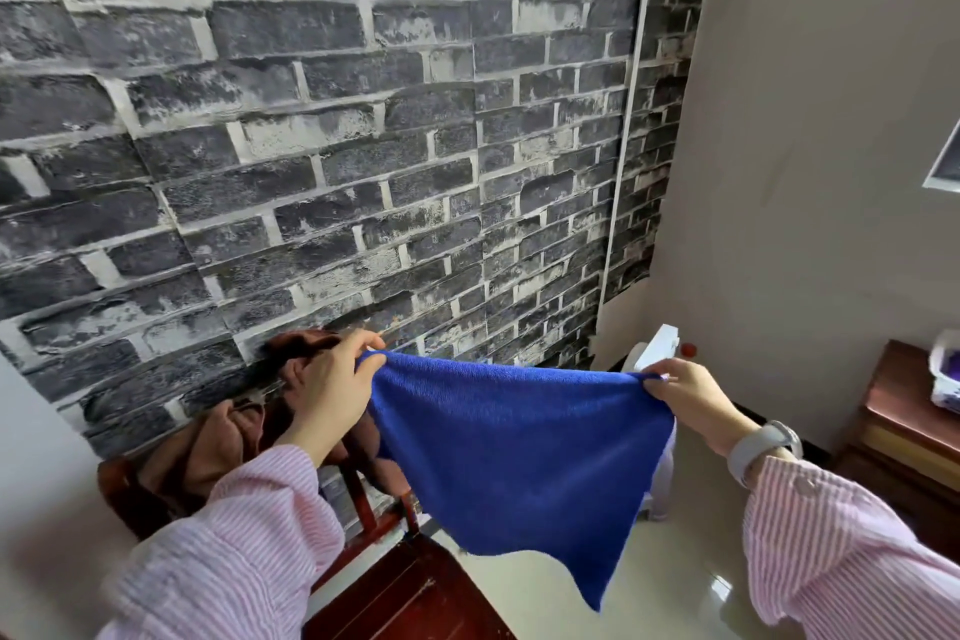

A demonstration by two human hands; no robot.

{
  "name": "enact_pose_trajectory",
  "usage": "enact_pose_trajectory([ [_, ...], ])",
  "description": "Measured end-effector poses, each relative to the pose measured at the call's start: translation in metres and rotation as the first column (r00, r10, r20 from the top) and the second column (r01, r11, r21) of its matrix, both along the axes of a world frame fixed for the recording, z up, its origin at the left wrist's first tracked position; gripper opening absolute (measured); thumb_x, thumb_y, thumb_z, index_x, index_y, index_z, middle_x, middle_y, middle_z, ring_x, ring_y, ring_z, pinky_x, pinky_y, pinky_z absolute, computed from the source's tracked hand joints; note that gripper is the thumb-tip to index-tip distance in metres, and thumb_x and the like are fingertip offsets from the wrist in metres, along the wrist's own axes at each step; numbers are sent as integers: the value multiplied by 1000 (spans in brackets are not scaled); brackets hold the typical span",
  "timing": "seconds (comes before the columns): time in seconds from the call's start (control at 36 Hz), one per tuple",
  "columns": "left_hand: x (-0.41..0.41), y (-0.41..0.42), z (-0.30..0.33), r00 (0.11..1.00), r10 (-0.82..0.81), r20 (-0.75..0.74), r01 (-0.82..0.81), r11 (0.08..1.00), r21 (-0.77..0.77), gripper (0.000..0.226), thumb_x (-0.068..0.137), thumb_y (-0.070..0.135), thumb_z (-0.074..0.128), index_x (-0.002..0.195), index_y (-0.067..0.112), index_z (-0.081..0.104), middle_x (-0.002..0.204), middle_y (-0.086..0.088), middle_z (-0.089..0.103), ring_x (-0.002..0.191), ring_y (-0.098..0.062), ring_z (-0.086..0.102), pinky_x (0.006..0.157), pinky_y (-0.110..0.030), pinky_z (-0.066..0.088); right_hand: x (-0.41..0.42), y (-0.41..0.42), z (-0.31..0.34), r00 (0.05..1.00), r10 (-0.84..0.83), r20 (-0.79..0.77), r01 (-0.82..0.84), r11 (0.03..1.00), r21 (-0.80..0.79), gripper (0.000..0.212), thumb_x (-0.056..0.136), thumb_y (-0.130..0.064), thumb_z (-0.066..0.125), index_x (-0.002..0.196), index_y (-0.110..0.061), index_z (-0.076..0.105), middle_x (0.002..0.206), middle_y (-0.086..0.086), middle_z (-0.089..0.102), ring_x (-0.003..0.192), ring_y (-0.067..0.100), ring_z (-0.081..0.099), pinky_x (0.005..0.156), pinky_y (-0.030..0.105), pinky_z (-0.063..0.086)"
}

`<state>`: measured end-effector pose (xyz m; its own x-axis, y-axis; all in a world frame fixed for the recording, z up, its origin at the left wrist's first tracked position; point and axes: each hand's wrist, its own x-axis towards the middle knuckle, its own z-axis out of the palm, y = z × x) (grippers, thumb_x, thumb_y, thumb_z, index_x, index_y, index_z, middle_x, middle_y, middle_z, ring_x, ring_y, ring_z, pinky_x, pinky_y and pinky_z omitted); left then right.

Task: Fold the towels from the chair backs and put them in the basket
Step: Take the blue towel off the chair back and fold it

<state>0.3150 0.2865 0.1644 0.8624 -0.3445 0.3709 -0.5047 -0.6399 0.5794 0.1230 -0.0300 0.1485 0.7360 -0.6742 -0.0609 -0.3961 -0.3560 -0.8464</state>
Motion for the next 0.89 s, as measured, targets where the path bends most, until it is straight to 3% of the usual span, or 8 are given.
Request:
enact_pose_trajectory([
  [0.11, 2, 5, -5, 997, 17, -73, -23, 996, -83, 5, 85, 6, 59, 86, 10, 62, 85, -8, 66, 87, -30, 61, 80, -34, 42, -2, 4, -2, 991, -20, 130, 0, 988, 153, 23, 83, 7, 52, 96, -7, 64, 75, 3, 58, 68, 13, 51, 57, 16, 44],
  [0.19, 11, 16, -18, 990, 31, -141, -46, 994, -103, 24, 83, 5, 60, 72, 26, 57, 78, 0, 63, 86, -31, 61, 87, -44, 45, 0, 9, -2, 978, -47, 205, -14, 957, 288, 28, 82, 12, 49, 99, -4, 65, 79, 4, 59, 68, 11, 50, 50, 6, 43],
  [0.31, 5, 23, -27, 950, -15, -310, -47, 980, -193, 19, 84, -2, 58, 75, 14, 60, 78, -6, 62, 83, -22, 57, 80, -31, 44, 3, 13, -5, 972, -87, 220, -53, 826, 560, 24, 85, 10, 47, 87, -7, 64, 77, 8, 57, 63, 14, 45, 49, 16, 38],
  [0.44, -6, 42, -33, 872, -89, -481, -48, 963, -265, 20, 80, 3, 66, 71, 21, 65, 75, 0, 66, 79, -17, 57, 74, -21, 43, 5, 17, -21, 964, -150, 220, -44, 725, 687, 17, 92, -7, 48, 86, -7, 64, 78, 4, 57, 63, 13, 46, 48, 19, 37],
  [0.61, -29, 58, -50, 793, -133, -595, 56, 988, -146, 24, 70, 5, 77, 91, 12, 68, 82, 2, 66, 70, -1, 59, 66, -5, 44, 5, 25, -55, 990, -122, 68, 48, 757, 651, 26, 90, 10, 40, 86, -4, 61, 74, 8, 49, 47, 12, 43, 36, 13, 37],
  [0.75, -49, 78, -98, 805, -7, -593, 178, 957, 230, 34, 65, 7, 76, 99, 11, 72, 94, -4, 68, 84, -16, 60, 74, -23, 42, -7, 33, -90, 980, 90, -175, -6, 903, 429, 33, 82, 17, 39, 87, -5, 64, 80, 9, 54, 54, 17, 48, 40, 14, 42],
  [0.83, -61, 91, -127, 835, 38, -549, 176, 927, 330, 17, 65, 7, 66, 75, 18, 74, 73, -8, 65, 74, -19, 58, 62, -24, 35, -13, 44, -108, 919, 250, -304, -191, 959, 211, 32, 79, 18, 48, 79, -11, 63, 61, 0, 57, 54, 9, 47, 45, 8, 39],
  [0.89, -69, 100, -142, 843, 54, -534, 162, 923, 349, 21, 64, 8, 59, 52, 20, 47, 56, -10, 50, 63, -20, 48, 56, -26, 28, -14, 53, -122, 847, 326, -420, -309, 945, 110, 26, 77, 14, 54, 78, -7, 68, 58, -1, 56, 54, 9, 47, 51, 13, 39],
])
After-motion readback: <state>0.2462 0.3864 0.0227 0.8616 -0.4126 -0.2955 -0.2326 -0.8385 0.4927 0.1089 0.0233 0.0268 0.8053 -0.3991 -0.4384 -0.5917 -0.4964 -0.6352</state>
